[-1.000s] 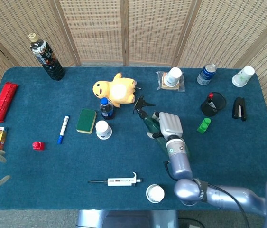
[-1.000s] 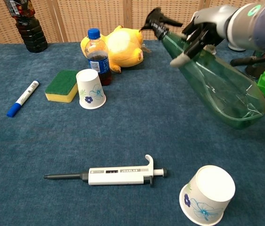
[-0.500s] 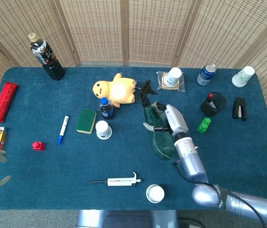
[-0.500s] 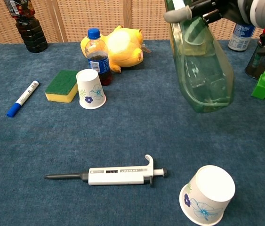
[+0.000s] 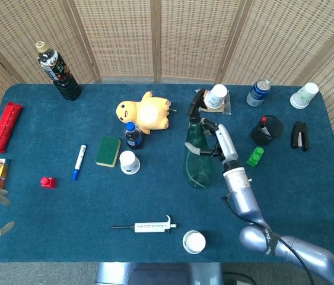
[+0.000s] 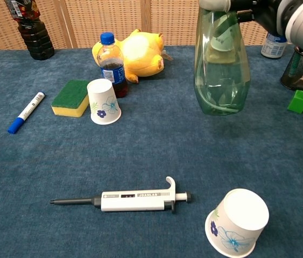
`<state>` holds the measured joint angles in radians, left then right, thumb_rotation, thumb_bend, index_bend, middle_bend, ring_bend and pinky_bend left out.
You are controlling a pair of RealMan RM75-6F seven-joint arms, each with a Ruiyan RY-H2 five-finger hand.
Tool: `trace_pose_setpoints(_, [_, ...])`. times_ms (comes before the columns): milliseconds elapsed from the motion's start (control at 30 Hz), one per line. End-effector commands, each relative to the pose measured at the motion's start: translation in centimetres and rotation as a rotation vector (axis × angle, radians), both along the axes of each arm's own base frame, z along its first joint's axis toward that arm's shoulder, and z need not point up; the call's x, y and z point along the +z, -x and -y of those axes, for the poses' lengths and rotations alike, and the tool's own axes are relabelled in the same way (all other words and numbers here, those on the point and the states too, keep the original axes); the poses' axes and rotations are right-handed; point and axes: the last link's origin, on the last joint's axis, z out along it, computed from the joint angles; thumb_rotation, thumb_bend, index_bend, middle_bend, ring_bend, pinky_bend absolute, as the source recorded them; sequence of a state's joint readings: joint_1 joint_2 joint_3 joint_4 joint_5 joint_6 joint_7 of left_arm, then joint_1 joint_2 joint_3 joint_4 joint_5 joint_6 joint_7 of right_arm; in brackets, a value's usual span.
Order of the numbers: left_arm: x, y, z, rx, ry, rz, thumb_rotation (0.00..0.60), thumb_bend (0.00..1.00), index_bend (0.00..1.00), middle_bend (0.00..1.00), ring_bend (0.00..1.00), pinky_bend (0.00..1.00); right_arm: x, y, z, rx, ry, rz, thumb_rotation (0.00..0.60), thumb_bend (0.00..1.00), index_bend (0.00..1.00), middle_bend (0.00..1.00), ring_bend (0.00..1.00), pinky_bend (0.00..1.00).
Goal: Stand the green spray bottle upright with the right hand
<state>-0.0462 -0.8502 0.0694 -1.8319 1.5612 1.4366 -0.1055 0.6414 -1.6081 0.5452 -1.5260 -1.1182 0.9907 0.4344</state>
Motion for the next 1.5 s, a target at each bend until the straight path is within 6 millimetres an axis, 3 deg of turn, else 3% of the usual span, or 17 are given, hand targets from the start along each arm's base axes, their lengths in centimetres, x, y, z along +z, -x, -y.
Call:
trace_pose_setpoints(33, [0.0, -0.4, 0.0, 0.003, -0.001, -0.009, 0.525, 0.24, 0.42, 0.32, 0.28, 0.17, -0.7, 1.2, 0.5, 0.021, 0.021, 0.032, 0.6, 0.27, 0.61, 0.58, 0.44, 0.56])
trace_pose_setpoints(700, [0.3, -2.6, -0.2, -0.021, -0.003, -0.047, 0.528, 0.24, 0.42, 0.32, 0.28, 0.17, -1.4, 6.1, 3.4, -0.007, 0.237, -0.061, 0.6, 0.27, 0.59, 0.57, 0.39, 0.45])
trace_pose_setpoints(1500, [0.3, -3.9, -0.2, -0.058, 0.007, -0.058, 0.523, 0.24, 0.42, 0.32, 0.28, 0.17, -2.7, 11.0, 0.9, -0.029, 0.345, -0.122, 0.6, 0.26, 0.59, 0.57, 0.39, 0.43])
